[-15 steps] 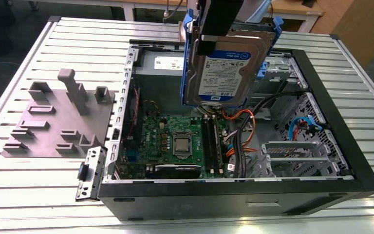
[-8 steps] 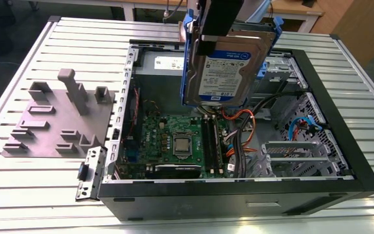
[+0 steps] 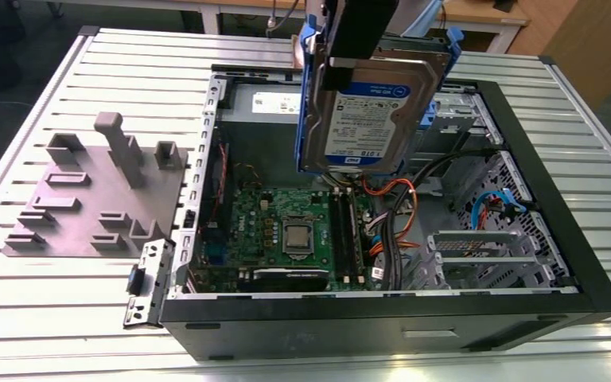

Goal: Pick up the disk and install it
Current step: 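Pick up the disk, then insert the disk into the insertion slot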

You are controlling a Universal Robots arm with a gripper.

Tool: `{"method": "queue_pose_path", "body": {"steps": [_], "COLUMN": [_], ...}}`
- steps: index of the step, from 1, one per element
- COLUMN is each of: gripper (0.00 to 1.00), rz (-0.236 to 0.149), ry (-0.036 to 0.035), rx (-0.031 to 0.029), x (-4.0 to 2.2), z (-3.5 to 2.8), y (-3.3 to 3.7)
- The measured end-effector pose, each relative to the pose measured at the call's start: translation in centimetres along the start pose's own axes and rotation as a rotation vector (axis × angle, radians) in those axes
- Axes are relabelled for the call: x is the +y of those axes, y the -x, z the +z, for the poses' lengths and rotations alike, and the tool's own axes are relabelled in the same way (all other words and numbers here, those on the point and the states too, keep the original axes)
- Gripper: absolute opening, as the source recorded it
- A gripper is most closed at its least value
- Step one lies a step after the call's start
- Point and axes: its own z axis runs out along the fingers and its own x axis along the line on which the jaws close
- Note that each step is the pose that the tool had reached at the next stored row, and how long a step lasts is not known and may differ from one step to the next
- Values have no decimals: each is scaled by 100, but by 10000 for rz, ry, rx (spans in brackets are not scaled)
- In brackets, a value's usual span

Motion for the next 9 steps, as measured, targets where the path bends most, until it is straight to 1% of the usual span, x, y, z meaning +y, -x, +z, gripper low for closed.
{"method": "queue_pose_path", "body": {"steps": [4,6,9], "gripper": [36,36,36], "rz": [-2,0,-1], "ry": [1,0,1], "rx": [1,0,3], "x": [-1,-1,-4], "z": [-1,0,-1], "y": [-13,-52,-131]}}
